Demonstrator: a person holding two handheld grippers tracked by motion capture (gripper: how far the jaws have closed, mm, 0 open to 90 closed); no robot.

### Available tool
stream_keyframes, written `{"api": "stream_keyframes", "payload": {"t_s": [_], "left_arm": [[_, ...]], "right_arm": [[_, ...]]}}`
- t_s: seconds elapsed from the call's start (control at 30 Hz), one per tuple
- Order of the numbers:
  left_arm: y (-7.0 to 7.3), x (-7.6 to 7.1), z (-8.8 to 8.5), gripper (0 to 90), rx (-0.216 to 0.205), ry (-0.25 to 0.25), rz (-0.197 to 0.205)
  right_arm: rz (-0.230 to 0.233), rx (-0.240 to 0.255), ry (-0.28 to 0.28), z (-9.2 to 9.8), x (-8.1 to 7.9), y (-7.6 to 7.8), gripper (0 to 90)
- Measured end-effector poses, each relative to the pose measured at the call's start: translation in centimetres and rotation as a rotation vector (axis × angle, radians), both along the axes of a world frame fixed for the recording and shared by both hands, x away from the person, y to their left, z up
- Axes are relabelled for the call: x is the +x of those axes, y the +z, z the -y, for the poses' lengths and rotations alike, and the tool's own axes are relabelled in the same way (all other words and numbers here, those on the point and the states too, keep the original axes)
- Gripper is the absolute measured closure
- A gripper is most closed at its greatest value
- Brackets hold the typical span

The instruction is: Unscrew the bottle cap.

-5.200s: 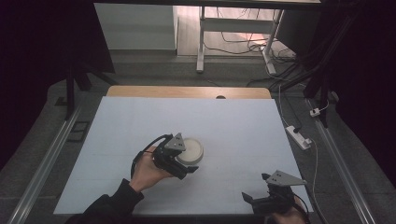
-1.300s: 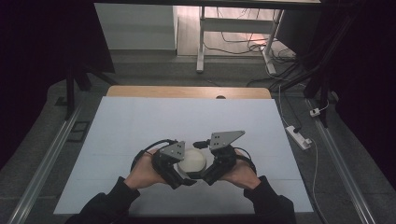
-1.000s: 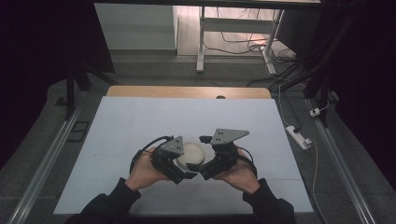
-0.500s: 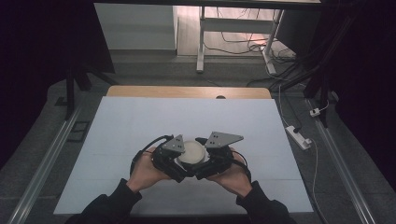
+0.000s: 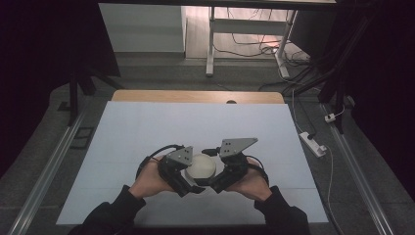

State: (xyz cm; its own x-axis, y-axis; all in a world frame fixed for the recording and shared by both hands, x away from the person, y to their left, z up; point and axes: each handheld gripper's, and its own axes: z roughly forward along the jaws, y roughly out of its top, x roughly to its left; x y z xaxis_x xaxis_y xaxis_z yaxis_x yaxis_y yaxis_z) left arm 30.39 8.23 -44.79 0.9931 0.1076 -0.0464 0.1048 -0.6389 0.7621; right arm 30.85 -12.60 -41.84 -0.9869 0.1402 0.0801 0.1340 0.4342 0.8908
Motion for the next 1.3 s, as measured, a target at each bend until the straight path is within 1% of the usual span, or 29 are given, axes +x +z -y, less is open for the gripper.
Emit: {"api": "stream_keyframes", "payload": {"t_s": [0.1, 0.17, 0.2, 0.27, 0.33, 0.37, 0.4, 0.47, 0.5, 0.57, 0.6, 0.63, 0.67, 0.73, 0.77, 0.83, 0.9, 0.97, 1.0, 1.07, 1.1, 1.17, 1.23, 1.3], "left_arm": [[0.0, -0.3, 0.1, 7.4, 0.007, -0.059, 0.006], [-0.1, -0.5, 0.2, 7.4, 0.013, -0.086, 0.009], [-0.1, -0.5, 0.3, 7.4, 0.016, -0.089, 0.01], [-0.1, -0.5, 0.3, 7.4, 0.013, -0.081, 0.014], [0.0, -0.4, 0.2, 7.4, 0.006, -0.06, 0.016], [0.1, -0.4, 0.2, 7.4, -0.002, -0.039, 0.014], [0.1, -0.3, 0.1, 7.4, -0.003, -0.022, 0.015], [0.2, -0.2, 0.0, 7.4, -0.005, 0.028, 0.015], [0.2, -0.1, 0.0, 7.4, 0.001, 0.053, 0.021], [0.2, 0.1, 0.0, 7.4, 0.001, 0.105, 0.014], [0.2, 0.1, 0.0, 7.4, 0.001, 0.105, 0.014], [0.2, 0.3, -0.1, 7.4, 0.01, 0.14, 0.017], [0.2, 0.3, 0.0, 7.4, 0.021, 0.157, 0.021], [0.1, 0.3, 0.1, 7.4, 0.041, 0.179, 0.027], [0.1, 0.3, 0.1, 7.4, 0.045, 0.187, 0.028], [0.0, 0.3, 0.3, 7.4, 0.046, 0.197, 0.021], [0.0, 0.3, 0.4, 7.4, 0.047, 0.205, 0.02], [0.0, 0.3, 0.4, 7.4, 0.045, 0.207, 0.02], [0.1, 0.2, 0.4, 7.4, 0.042, 0.207, 0.019], [0.2, 0.2, 0.5, 7.4, 0.038, 0.205, 0.019], [0.2, 0.2, 0.5, 7.4, 0.038, 0.205, 0.019], [0.2, 0.1, 0.4, 7.4, 0.034, 0.187, 0.017], [0.2, 0.2, 0.2, 7.4, 0.022, 0.155, 0.011], [0.1, 0.2, 0.1, 7.4, 0.003, 0.115, 0.002]], "right_arm": [[0.0, 0.0, 0.076, 0.2, 0.0, 0.0, 6.9], [-0.005, -0.002, 0.111, 0.2, -0.1, -0.1, 6.8], [-0.003, -0.004, 0.124, 0.2, -0.2, -0.1, 6.8], [-0.006, -0.011, 0.124, 0.2, -0.3, -0.1, 6.4], [-0.006, -0.011, 0.089, 0.2, -0.3, 0.1, 2.4], [0.004, -0.012, 0.067, 0.2, -0.3, 0.3, 0.0], [0.004, -0.007, 0.044, 0.2, -0.4, 0.4, 0.0], [0.009, -0.002, -0.01, 0.4, -0.4, 0.9, 0.0], [0.013, 0.0, -0.036, 0.4, -0.5, 1.0, 0.0], [0.021, 0.0, -0.082, 0.3, -0.6, 1.3, 0.0], [0.028, -0.004, -0.104, 0.2, -0.7, 1.3, 0.0], [0.03, -0.016, -0.133, 0.1, -0.8, 1.3, 0.0], [0.032, -0.026, -0.154, -0.1, -0.8, 1.3, 0.0], [0.029, -0.038, -0.192, -0.4, -0.9, 1.0, 0.0], [0.025, -0.041, -0.207, -0.5, -0.9, 0.9, 0.0], [0.022, -0.044, -0.232, -0.8, -0.9, 0.6, 0.0], [0.031, -0.055, -0.252, -0.9, -0.9, 0.3, 0.0], [0.034, -0.056, -0.267, -1.0, -0.9, 0.1, 2.0], [0.043, -0.056, -0.276, -1.0, -0.9, 0.0, 3.2], [0.043, -0.042, -0.267, -1.0, -0.9, -0.1, 6.8], [0.047, -0.038, -0.264, -1.0, -1.0, -0.1, 6.8], [0.063, -0.04, -0.258, -1.1, -1.2, -0.1, 6.9], [0.07, -0.043, -0.241, -1.1, -1.3, 0.0, 7.0], [0.061, -0.044, -0.203, -0.9, -1.2, 0.2, 7.0]]}}
